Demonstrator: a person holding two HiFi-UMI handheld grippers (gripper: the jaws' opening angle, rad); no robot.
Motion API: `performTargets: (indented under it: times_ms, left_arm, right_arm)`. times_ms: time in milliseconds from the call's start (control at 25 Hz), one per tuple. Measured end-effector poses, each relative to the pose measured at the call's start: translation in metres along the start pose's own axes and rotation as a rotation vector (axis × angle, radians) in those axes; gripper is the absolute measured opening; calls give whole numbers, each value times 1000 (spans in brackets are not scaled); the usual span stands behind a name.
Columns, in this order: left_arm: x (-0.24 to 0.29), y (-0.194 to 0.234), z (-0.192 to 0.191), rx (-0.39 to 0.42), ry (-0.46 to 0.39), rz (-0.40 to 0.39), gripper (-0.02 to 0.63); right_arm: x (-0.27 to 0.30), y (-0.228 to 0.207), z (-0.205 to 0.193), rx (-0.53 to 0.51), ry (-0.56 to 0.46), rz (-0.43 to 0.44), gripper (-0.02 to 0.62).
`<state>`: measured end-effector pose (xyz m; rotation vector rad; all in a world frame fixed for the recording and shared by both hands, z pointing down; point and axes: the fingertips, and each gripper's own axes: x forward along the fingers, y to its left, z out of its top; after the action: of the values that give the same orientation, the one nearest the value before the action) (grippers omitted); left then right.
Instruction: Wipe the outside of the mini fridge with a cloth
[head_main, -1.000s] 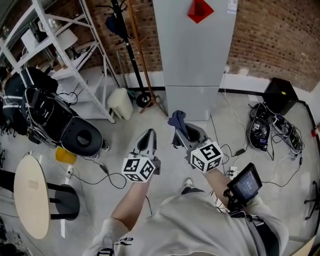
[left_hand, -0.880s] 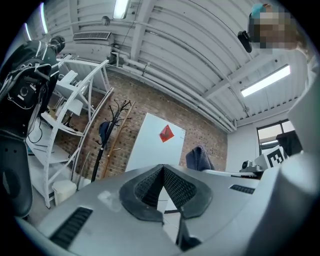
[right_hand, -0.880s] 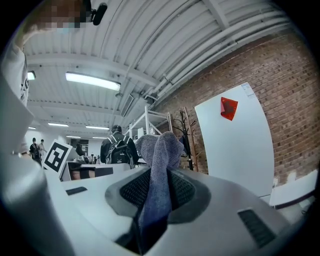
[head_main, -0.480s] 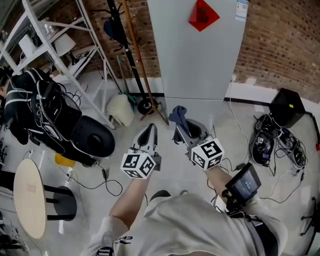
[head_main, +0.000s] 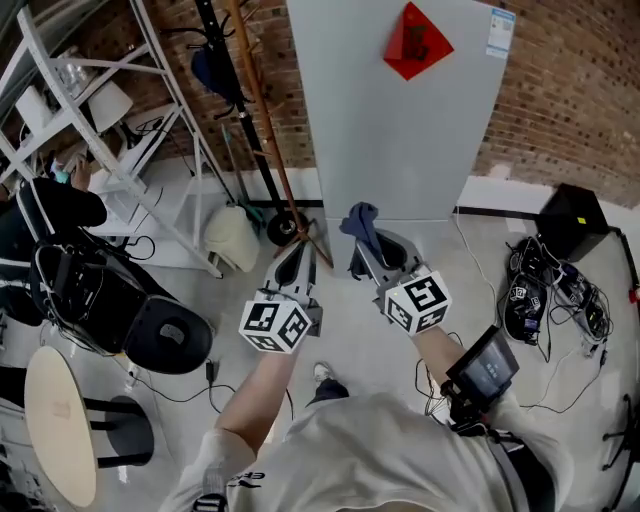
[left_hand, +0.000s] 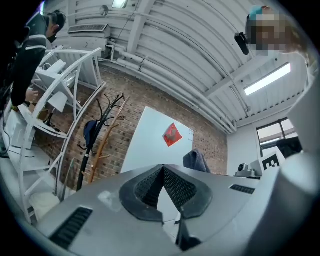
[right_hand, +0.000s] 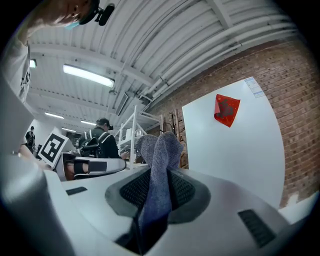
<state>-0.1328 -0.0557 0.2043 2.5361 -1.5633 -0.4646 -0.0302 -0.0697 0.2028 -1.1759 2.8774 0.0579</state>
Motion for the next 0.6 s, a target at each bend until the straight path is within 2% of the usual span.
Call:
performTargets:
  times_ms: [600]
  left_arm:
    - [119,110,83,32,-71,-168,3]
  right_arm:
    - [157,-66,78,-203,-101,-139,86]
